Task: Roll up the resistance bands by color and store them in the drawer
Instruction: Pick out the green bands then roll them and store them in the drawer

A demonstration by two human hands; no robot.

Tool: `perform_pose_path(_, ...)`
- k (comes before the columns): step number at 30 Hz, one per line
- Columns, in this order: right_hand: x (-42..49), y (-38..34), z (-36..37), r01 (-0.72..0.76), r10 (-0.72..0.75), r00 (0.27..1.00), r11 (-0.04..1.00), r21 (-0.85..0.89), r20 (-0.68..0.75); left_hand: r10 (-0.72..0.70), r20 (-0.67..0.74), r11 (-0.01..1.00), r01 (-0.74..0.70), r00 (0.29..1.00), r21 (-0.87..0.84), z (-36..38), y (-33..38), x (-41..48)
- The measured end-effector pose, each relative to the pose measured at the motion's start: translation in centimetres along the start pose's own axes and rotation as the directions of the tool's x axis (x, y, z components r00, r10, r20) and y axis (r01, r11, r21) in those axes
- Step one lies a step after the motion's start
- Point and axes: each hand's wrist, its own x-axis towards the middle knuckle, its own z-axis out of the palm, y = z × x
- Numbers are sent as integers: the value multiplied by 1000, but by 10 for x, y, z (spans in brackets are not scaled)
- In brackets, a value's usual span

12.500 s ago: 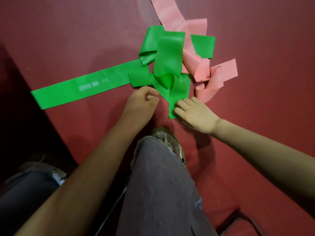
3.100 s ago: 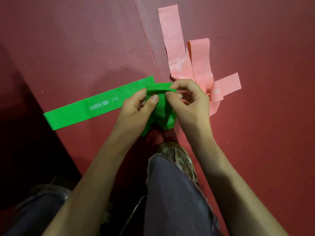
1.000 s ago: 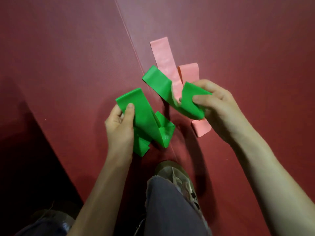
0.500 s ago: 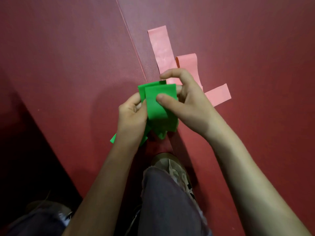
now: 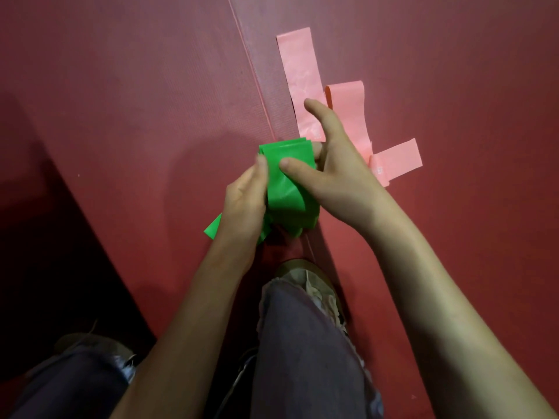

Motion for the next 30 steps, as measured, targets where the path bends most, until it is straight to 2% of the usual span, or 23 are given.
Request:
perform_pose_path(2, -4, -5, -2, 10, -11, 1000, 999, -42, -5, 18, 60, 1000, -18, 998, 3, -1, 5, -5)
perform_pose_path(4, -9, -14, -6, 18, -20, 999, 997, -81, -29, 95, 115, 994, -100, 989, 36, 3, 15, -14)
perform_pose_path(7, -22, -38, -9, 62, -70, 995, 993, -104, -75, 174, 139, 978, -188, 975, 89, 11, 36, -29)
perform_pose_path(11, -57, -80, -16, 129, -138, 986, 987, -97, -91, 261, 152, 964, -264, 953, 5, 17, 63, -56)
perform_pose_path(14, -85, -109, -24, 182, -219, 969, 945, -270, -113, 333, 168, 942, -335, 928, -19, 19, 82, -81)
perform_pose_path(17, -116, -147, -36, 234, -296, 954, 842, -486, -54, 400, 158, 915, -404, 903, -8, 21, 104, -115)
perform_pose_path(19, -137, -175, -40, 299, -367, 930, 787, -539, -19, 447, 148, 893, -449, 882, -17, 23, 123, -140)
perform_pose_path(21, -155, -198, -40, 374, -448, 894, 776, -508, -25, 516, 161, 854, -520, 842, -21, 25, 146, -166)
perform_pose_path(24, -184, -230, -37, 461, -514, 856, 809, -365, -57, 627, 178, 772, -635, 759, -15, 27, 177, -205)
perform_pose_path(28, -235, -272, -32, 626, -684, 729, 685, -372, -34, 785, 160, 604, -797, 598, 15, 26, 209, -268)
perform_pose_path(30, -256, -286, -28, 683, -704, 710, 680, -267, 22, 810, 125, 576, -817, 572, 9, 24, 218, -292)
